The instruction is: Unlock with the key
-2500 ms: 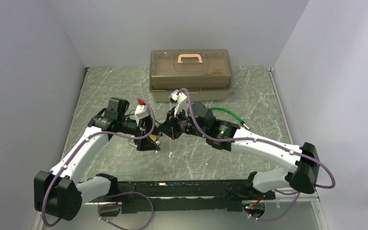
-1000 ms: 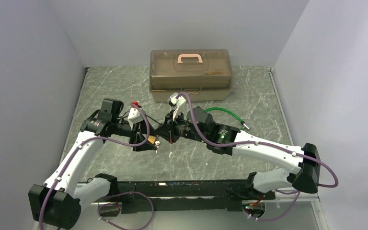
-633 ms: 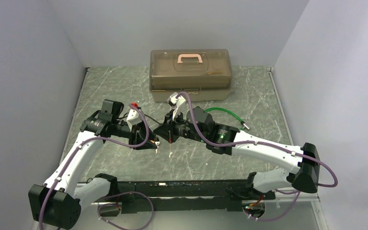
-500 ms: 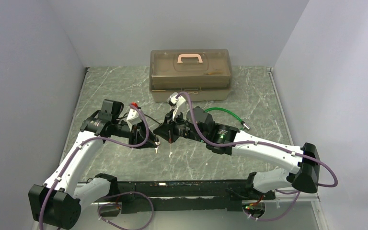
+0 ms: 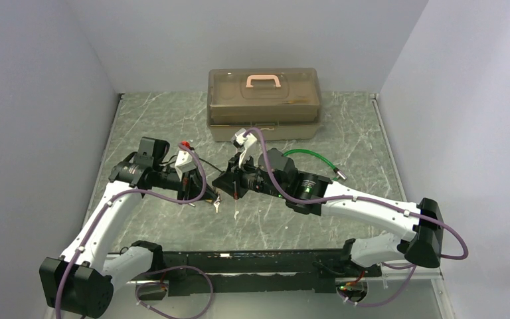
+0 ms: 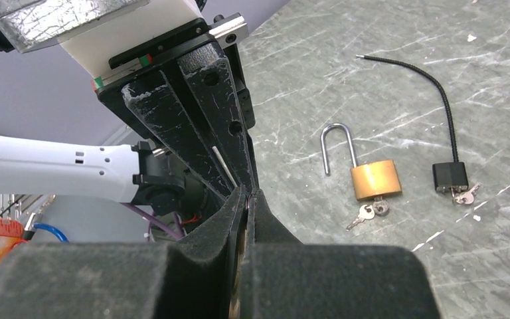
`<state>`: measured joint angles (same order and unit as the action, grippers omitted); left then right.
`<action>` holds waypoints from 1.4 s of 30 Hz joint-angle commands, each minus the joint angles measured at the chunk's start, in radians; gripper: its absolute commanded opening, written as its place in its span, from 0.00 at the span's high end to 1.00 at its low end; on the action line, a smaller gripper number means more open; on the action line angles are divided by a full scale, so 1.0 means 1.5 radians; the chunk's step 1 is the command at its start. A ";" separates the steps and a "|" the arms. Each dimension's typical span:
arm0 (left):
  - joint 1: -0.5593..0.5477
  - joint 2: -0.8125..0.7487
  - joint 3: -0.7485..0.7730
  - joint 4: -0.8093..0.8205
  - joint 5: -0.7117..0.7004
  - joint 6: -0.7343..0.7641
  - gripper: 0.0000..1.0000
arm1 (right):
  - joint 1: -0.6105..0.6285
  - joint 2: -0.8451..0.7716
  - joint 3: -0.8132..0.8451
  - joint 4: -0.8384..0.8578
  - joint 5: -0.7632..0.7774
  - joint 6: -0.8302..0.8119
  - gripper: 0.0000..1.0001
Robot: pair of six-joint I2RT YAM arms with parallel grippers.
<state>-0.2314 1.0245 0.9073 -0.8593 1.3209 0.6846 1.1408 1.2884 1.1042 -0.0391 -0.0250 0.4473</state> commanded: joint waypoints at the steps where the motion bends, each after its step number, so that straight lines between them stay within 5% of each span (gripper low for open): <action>1: 0.005 -0.011 0.038 -0.018 0.017 0.026 1.00 | 0.002 -0.012 0.013 -0.021 0.013 -0.019 1.00; 13: 0.004 0.007 0.143 -0.095 -0.167 0.021 1.00 | 0.002 -0.057 -0.010 -0.068 -0.007 -0.024 1.00; 23: -0.020 0.036 0.237 -0.267 -0.219 0.088 1.00 | -0.012 -0.059 0.044 -0.120 -0.028 -0.084 0.61; 31: -0.030 0.069 0.284 -0.361 -0.216 0.139 1.00 | -0.027 -0.143 0.000 -0.031 -0.068 -0.244 0.52; 35: -0.033 0.091 0.318 -0.413 -0.204 0.162 1.00 | -0.029 -0.150 -0.043 0.060 -0.162 -0.292 0.49; 42: -0.047 0.125 0.339 -0.473 -0.181 0.191 1.00 | -0.042 -0.068 0.009 0.034 -0.334 -0.330 0.39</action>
<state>-0.2852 1.2022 1.3869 -1.4933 0.9985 0.9230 1.0893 1.1381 1.0725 -0.0265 -0.3523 0.0254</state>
